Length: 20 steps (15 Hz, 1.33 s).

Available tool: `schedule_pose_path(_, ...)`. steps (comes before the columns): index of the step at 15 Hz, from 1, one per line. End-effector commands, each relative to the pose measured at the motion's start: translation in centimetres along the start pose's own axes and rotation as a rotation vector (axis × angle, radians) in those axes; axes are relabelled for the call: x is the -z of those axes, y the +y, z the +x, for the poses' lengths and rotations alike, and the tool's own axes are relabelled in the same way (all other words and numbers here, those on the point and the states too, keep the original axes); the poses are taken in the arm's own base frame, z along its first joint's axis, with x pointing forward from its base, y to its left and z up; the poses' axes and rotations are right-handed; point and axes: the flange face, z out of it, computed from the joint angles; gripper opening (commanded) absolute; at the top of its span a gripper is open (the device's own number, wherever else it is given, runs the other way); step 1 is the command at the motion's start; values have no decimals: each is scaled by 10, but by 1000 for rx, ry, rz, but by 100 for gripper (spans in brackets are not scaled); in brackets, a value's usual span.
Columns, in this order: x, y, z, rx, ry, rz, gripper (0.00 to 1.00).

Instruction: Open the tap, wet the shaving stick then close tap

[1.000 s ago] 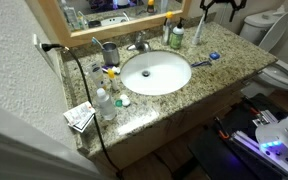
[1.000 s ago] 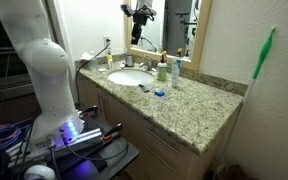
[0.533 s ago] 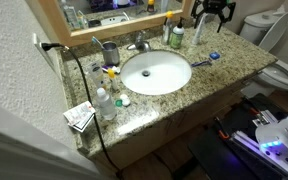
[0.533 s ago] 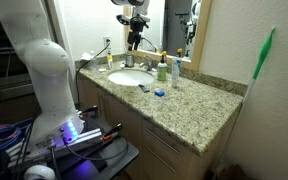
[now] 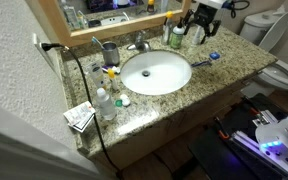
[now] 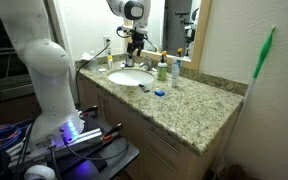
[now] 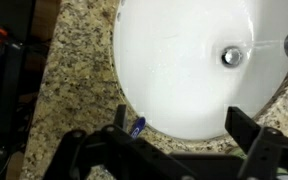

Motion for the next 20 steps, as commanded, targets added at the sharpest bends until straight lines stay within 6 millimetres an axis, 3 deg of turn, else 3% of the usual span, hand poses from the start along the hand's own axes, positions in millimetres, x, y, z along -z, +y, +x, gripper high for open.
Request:
schedule_pose_path(1, -41, 20, 11, -187, 24, 78, 100)
schedule_pose_path(2, -45, 25, 9, -238, 22, 93, 100)
schedule_pose_path(3, -35, 14, 11, -158, 29, 58, 100)
schedule_pose_path(6, -47, 21, 11, -216, 34, 68, 100)
schedule_pose_path(12, -86, 20, 68, -286, 32, 83, 100)
schedule_pose_path(15, -100, 22, 81, -290, 27, 40, 100)
schedule_pose_path(20, -104, 20, 91, -331, 39, 8, 100)
